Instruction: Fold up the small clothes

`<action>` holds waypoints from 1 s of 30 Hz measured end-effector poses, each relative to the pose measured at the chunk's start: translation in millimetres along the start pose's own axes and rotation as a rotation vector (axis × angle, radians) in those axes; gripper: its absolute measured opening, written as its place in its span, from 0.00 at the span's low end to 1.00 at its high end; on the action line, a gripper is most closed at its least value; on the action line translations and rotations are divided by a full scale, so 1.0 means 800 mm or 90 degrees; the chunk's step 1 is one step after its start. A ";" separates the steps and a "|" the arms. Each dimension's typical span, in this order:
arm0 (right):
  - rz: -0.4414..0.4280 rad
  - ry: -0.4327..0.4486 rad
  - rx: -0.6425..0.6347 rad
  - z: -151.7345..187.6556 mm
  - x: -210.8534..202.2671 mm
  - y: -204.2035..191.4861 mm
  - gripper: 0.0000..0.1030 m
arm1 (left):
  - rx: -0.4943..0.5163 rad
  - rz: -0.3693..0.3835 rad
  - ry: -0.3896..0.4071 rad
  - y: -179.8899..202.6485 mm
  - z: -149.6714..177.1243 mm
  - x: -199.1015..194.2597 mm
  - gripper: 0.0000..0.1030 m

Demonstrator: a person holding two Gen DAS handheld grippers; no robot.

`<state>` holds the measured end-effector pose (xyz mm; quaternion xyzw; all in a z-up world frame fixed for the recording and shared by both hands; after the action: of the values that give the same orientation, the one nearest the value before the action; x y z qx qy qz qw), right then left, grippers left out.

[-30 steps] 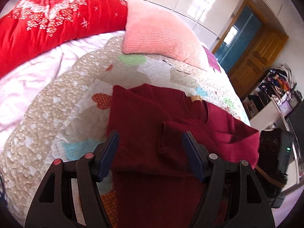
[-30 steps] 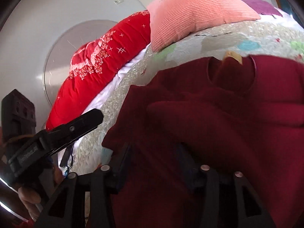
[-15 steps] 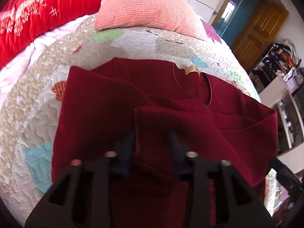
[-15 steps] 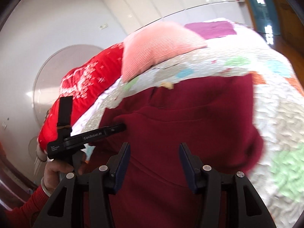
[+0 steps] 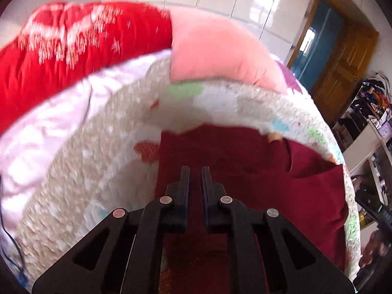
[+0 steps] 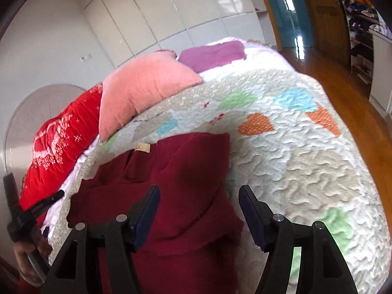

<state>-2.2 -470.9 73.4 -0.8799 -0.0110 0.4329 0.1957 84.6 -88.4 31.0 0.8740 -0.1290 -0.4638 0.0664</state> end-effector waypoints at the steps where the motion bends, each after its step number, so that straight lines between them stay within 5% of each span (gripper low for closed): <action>1: 0.007 -0.013 -0.004 -0.002 0.013 -0.003 0.62 | -0.003 -0.004 -0.008 -0.002 0.003 0.007 0.07; 4: 0.030 -0.030 -0.009 -0.019 0.047 -0.003 0.60 | 0.005 -0.015 -0.006 -0.001 0.006 0.012 0.07; 6: 0.039 -0.045 -0.050 -0.028 0.070 -0.009 0.46 | 0.012 -0.017 -0.005 0.003 0.004 0.015 0.07; 9: 0.133 -0.071 -0.084 -0.040 0.115 0.002 0.46 | 0.021 -0.029 -0.017 0.010 0.007 0.025 0.07; 11: 0.137 -0.087 -0.077 -0.042 0.131 0.013 0.47 | 0.024 -0.028 -0.029 0.012 0.009 0.030 0.07; 17: 0.064 -0.068 -0.050 -0.022 0.054 0.017 0.49 | 0.035 -0.038 -0.031 0.014 0.020 0.036 0.07; 21: 0.165 -0.114 -0.091 0.035 0.044 0.028 0.49 | 0.026 -0.033 -0.030 0.016 0.025 0.037 0.07; 24: 0.158 -0.088 -0.079 0.062 0.036 0.042 0.51 | 0.030 -0.037 -0.029 0.017 0.028 0.039 0.07; 30: 0.106 -0.014 -0.082 0.032 -0.011 0.007 0.51 | 0.043 -0.041 -0.017 0.022 0.031 0.018 0.07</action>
<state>-28.3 -469.4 64.0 -0.8838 0.0323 0.4555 0.1016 68.7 -109.6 9.5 0.8733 -0.1171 -0.4725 0.0198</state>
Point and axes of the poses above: each gripper's, at about its wrist camera, not at the fingertips, and x roughly the way its jaws point, y to its right, z to its underside, the point moved 5 cm from there along x, roughly the way its jaws point, and after that the axes turned 6 degrees about -y, right-handed, at the moved point
